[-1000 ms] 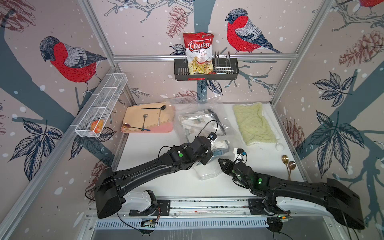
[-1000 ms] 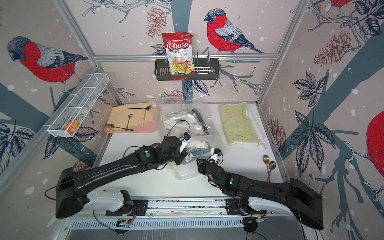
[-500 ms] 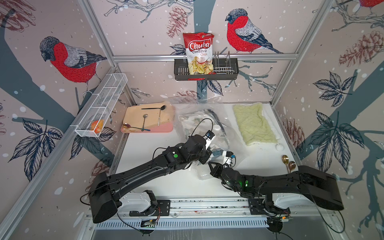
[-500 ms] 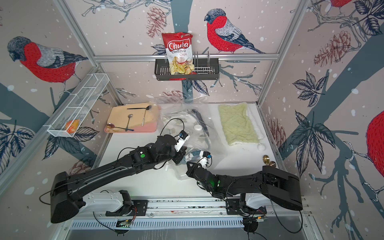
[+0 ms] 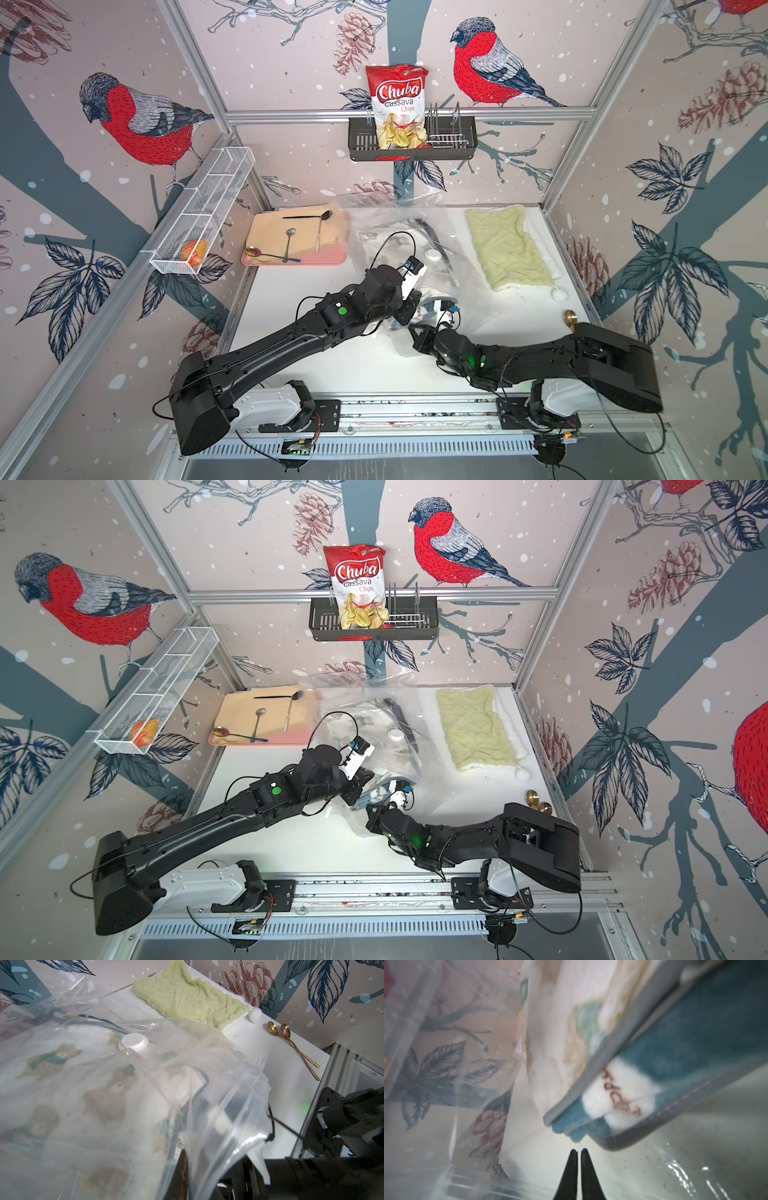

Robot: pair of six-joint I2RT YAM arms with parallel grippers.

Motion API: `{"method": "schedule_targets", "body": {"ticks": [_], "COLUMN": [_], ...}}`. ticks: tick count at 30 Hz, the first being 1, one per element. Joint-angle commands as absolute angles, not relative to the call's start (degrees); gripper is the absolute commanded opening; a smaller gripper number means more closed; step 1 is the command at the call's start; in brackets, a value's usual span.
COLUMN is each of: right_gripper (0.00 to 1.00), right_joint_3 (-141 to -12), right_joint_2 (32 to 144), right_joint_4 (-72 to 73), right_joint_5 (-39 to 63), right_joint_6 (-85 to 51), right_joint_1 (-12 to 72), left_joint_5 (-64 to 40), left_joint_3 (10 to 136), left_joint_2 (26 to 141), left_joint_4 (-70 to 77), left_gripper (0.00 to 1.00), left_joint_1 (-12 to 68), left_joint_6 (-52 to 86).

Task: Take the blanket out of the vacuum bag
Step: Take out the blanket from the vacuum bag.

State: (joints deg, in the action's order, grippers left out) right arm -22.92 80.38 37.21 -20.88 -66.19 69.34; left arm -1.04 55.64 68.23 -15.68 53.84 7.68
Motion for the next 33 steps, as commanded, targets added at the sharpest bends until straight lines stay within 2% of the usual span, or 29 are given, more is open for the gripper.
{"method": "schedule_targets", "body": {"ticks": [1,2,4,5,7,10,24,33], "right_gripper": [0.09,0.11,0.21,0.30,0.33,0.39,0.40,0.48], "right_joint_3": [-23.01,-23.47,-23.65,-23.62,-22.39,-20.51,-21.04,-21.48], "right_joint_2": [76.05,74.95,73.71,73.62,73.25,73.55,77.94,82.40], "right_joint_4": [37.03,35.95,35.59,35.81,36.45,44.27,45.00,47.66], "right_joint_5": [-17.12,-16.98,-16.62,-16.59,-19.53,-22.06,-18.15,-15.28], "right_joint_6": [-62.96,-62.71,-63.52,-64.92,-71.39,-73.38,-77.54,-79.61], "right_joint_1": [64.91,63.77,62.12,61.50,61.34,61.84,58.11,57.13], "left_joint_5": [-2.61,-2.79,-3.15,-3.33,-3.59,-3.70,-3.61,-3.16], "left_joint_3": [55.20,55.07,55.03,54.98,54.95,54.76,53.95,53.96], "left_joint_2": [67.59,67.62,67.87,68.01,68.10,67.84,67.24,67.32], "left_joint_4": [-13.40,-13.38,-13.71,-13.73,-13.80,-13.48,-12.82,-12.93], "left_gripper": [0.11,0.11,0.11,0.11,0.11,0.10,0.10,0.10], "left_joint_1": [53.70,53.69,53.75,53.66,53.70,53.70,53.79,53.79], "left_joint_6": [7.77,7.73,7.74,7.74,7.74,7.74,7.65,7.52]}}
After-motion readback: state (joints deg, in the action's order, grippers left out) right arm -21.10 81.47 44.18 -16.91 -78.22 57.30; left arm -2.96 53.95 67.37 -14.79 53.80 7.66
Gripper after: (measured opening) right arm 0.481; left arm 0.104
